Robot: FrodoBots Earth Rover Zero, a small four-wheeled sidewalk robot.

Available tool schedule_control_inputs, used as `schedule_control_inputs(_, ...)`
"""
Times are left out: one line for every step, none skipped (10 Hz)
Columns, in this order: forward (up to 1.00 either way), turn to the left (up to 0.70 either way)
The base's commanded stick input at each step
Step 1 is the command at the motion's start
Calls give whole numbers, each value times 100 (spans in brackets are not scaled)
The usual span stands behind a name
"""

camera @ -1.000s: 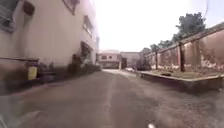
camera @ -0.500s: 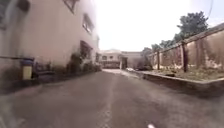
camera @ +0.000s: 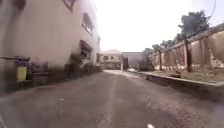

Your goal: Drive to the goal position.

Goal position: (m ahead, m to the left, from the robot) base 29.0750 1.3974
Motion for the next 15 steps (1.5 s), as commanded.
schedule_control_inputs(70, 1)
schedule_control_inputs(70, 1)
schedule_control_inputs(70, 1)
schedule_control_inputs(70, 1)
schedule_control_inputs(70, 1)
schedule_control_inputs(70, 1)
schedule_control_inputs(70, 1)
schedule_control_inputs(70, 1)
schedule_control_inputs(70, 1)
schedule_control_inputs(70, 1)
schedule_control_inputs(70, 1)
schedule_control_inputs(70, 1)
schedule_control_inputs(70, 1)
schedule_control_inputs(70, 1)
schedule_control_inputs(70, 1)
